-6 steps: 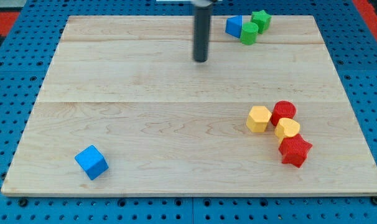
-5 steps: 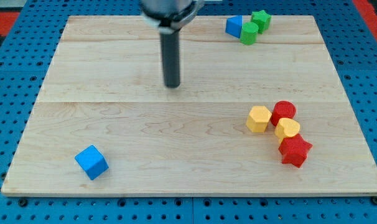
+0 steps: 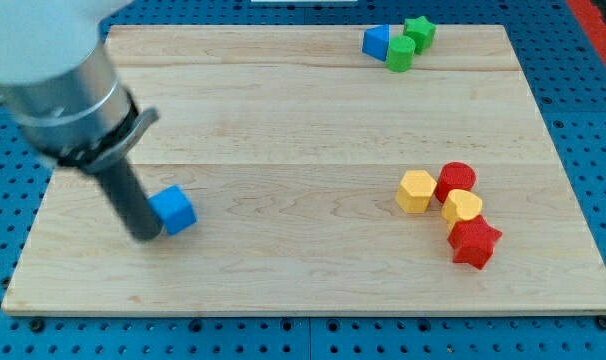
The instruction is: Push blue cube below green circle
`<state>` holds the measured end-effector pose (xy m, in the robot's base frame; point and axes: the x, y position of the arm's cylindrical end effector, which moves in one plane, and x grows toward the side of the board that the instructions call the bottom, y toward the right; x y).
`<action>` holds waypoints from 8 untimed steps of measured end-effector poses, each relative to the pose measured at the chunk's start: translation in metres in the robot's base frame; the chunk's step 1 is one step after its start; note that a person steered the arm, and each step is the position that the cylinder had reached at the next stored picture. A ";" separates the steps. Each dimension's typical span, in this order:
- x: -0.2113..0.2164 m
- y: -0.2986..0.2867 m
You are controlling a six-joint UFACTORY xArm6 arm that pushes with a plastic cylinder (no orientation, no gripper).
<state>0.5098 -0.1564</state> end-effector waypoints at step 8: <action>-0.136 0.085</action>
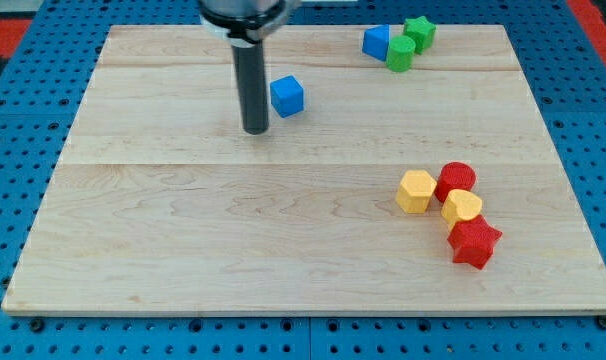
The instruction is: Push blue cube below green circle
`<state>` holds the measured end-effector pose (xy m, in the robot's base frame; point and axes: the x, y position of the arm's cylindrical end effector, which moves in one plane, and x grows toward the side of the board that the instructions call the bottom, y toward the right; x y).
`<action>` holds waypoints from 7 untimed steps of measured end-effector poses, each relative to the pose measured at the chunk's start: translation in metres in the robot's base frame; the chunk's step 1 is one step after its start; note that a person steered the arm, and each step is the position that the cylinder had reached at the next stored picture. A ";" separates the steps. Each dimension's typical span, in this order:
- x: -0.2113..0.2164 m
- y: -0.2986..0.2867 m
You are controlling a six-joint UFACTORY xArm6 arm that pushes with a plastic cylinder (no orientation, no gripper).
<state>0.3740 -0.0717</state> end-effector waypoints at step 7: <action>-0.047 0.196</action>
